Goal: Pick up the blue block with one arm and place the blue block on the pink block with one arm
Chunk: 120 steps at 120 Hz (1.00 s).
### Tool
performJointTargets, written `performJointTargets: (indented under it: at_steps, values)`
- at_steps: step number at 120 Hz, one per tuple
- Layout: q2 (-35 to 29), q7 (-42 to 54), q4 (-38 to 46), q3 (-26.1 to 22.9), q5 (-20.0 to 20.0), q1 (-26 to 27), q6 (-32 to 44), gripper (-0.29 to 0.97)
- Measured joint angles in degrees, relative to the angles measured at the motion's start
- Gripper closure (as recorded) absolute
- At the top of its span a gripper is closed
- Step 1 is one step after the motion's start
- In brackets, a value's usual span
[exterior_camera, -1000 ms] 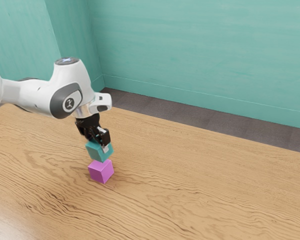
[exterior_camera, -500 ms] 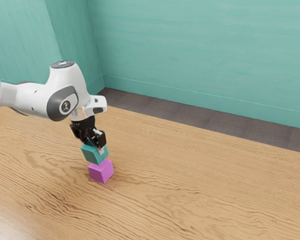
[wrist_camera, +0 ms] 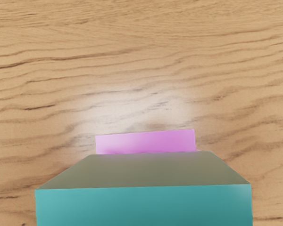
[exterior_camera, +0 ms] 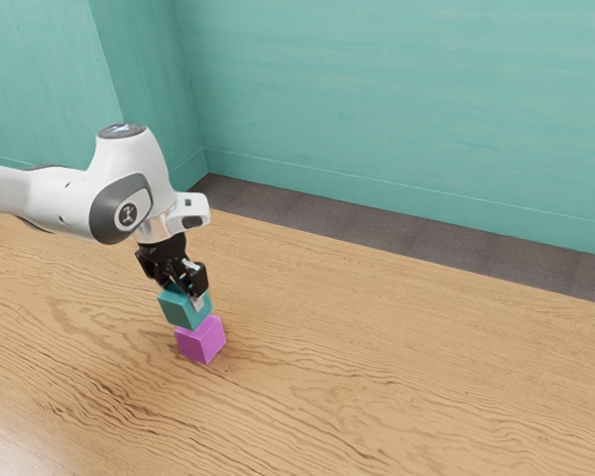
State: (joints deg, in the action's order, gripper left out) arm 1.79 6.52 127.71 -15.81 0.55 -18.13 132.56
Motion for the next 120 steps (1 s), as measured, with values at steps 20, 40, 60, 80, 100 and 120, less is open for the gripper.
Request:
performJointTargets:
  at_steps: [20,40,60,80,100,120]
  values:
    - [0.0,-0.2,0.2,0.0,0.0,0.3,0.0,0.36]
    - [0.0,0.1,0.1,-0.4,0.5,-0.1,-0.1,0.21]
    - [-0.3,0.6,0.0,-1.3,0.8,-0.6,-0.1,0.09]
    - [-4.0,0.9,-1.7,-1.4,0.8,-0.1,-2.6,0.04]
    - [-5.6,1.2,-4.0,-1.4,0.7,0.3,-6.5,0.02]
    - [-5.5,1.4,-4.5,-1.4,0.7,0.1,-8.3,0.01]
